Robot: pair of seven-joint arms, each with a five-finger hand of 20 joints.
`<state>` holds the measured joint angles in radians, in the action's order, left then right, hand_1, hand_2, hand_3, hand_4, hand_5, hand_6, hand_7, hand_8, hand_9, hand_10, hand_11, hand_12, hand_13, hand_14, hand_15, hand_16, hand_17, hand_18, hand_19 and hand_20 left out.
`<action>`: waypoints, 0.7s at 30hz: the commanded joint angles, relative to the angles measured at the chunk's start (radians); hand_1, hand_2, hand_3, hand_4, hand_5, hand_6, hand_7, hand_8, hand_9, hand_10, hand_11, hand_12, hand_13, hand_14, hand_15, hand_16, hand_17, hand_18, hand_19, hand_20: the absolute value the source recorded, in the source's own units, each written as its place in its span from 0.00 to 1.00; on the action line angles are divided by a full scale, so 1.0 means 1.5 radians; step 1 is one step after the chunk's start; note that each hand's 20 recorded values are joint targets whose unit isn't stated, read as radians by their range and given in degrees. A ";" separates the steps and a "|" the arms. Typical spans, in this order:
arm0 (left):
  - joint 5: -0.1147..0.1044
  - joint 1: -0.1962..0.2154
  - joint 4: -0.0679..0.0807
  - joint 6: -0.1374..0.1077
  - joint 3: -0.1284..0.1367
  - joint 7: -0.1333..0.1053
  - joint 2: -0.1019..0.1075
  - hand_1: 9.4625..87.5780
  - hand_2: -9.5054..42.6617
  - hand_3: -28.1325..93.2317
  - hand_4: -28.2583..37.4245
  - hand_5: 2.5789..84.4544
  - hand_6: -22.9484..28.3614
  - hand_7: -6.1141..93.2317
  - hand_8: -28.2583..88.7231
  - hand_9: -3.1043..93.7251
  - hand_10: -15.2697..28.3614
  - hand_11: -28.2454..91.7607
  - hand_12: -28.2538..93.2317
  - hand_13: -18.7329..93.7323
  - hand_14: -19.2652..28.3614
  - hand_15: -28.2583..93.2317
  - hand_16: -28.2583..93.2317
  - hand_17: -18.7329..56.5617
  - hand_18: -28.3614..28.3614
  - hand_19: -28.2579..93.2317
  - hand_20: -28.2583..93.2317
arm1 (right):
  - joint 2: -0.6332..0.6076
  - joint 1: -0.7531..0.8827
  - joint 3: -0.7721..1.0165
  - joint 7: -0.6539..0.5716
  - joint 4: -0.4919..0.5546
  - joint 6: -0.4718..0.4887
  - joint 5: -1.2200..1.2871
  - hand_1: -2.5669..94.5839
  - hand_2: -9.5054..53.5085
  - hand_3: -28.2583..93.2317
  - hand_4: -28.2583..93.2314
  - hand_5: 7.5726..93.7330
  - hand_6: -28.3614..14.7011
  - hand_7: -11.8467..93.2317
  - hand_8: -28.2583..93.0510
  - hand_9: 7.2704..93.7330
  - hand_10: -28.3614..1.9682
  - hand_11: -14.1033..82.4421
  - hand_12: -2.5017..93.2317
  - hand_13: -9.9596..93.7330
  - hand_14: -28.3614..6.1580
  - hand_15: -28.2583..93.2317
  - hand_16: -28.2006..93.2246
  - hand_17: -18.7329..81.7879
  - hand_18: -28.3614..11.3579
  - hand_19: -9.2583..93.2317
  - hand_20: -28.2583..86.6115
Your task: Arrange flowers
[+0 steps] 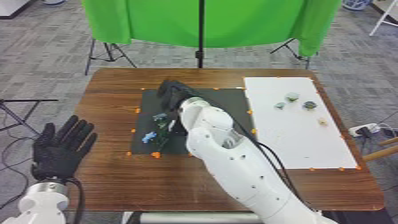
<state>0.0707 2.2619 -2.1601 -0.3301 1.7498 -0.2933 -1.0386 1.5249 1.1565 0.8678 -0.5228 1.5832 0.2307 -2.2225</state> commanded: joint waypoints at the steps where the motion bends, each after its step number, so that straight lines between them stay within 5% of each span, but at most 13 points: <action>1: 0.008 0.018 0.006 0.002 0.006 0.014 -0.022 0.25 0.48 0.80 0.00 0.56 0.64 0.17 0.17 0.48 0.71 0.41 0.32 0.51 0.72 0.54 0.18 0.17 0.75 0.55 0.35 | -0.144 0.072 0.122 -0.049 0.123 -0.043 0.028 0.68 0.00 0.79 0.00 0.56 0.62 0.23 0.13 0.57 0.50 0.29 0.19 0.68 0.65 0.55 0.55 0.47 0.30 0.78 0.53; 5: -0.002 0.047 -0.007 -0.005 0.018 -0.004 -0.031 0.25 0.48 0.80 0.00 0.56 0.65 0.17 0.17 0.48 0.71 0.41 0.32 0.51 0.72 0.54 0.18 0.17 0.75 0.55 0.35 | -0.228 0.156 0.206 -0.061 0.185 -0.024 0.031 0.66 0.00 0.80 0.00 0.56 0.62 0.23 0.14 0.55 0.49 0.27 0.18 0.67 0.60 0.56 0.55 0.46 0.26 0.79 0.53; 11: 0.005 0.053 -0.011 -0.017 0.030 -0.006 -0.028 0.25 0.48 0.80 0.00 0.56 0.65 0.17 0.17 0.48 0.71 0.41 0.32 0.51 0.72 0.54 0.18 0.17 0.75 0.55 0.35 | -0.319 0.258 0.321 -0.078 0.222 -0.012 0.004 0.57 0.00 0.84 0.00 0.56 0.60 0.23 0.14 0.54 0.47 0.26 0.18 0.64 0.51 0.63 0.49 0.44 0.22 0.80 0.52; 13: -0.004 0.067 -0.015 -0.023 0.037 -0.017 -0.030 0.25 0.48 0.80 0.00 0.56 0.65 0.17 0.17 0.48 0.71 0.41 0.32 0.51 0.72 0.54 0.18 0.17 0.75 0.55 0.35 | -0.324 0.263 0.338 -0.076 0.215 0.005 0.000 0.57 0.00 0.85 0.00 0.56 0.60 0.23 0.14 0.53 0.47 0.26 0.18 0.64 0.50 0.63 0.48 0.43 0.22 0.80 0.52; 19: 0.000 0.056 -0.016 -0.024 0.023 -0.019 -0.026 0.25 0.48 0.80 0.00 0.56 0.65 0.17 0.17 0.48 0.71 0.41 0.32 0.51 0.72 0.54 0.18 0.17 0.75 0.55 0.35 | -0.328 0.273 0.366 -0.070 0.179 -0.014 -0.025 0.55 0.00 0.86 0.00 0.54 0.60 0.22 0.14 0.51 0.48 0.25 0.18 0.63 0.50 0.64 0.44 0.42 0.22 0.80 0.53; 21: 0.012 0.055 -0.018 -0.031 0.019 -0.026 -0.025 0.25 0.48 0.80 0.00 0.56 0.65 0.17 0.17 0.48 0.70 0.41 0.32 0.51 0.72 0.54 0.18 0.17 0.75 0.55 0.35 | -0.324 0.270 0.369 -0.085 0.174 -0.019 -0.020 0.54 0.00 0.86 0.00 0.54 0.60 0.23 0.14 0.51 0.49 0.24 0.18 0.63 0.49 0.65 0.42 0.42 0.22 0.80 0.53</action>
<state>0.0699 2.3370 -2.1819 -0.3550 1.7982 -0.3173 -1.0744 1.0260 1.5671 1.4033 -0.6161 1.8892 0.2353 -2.2472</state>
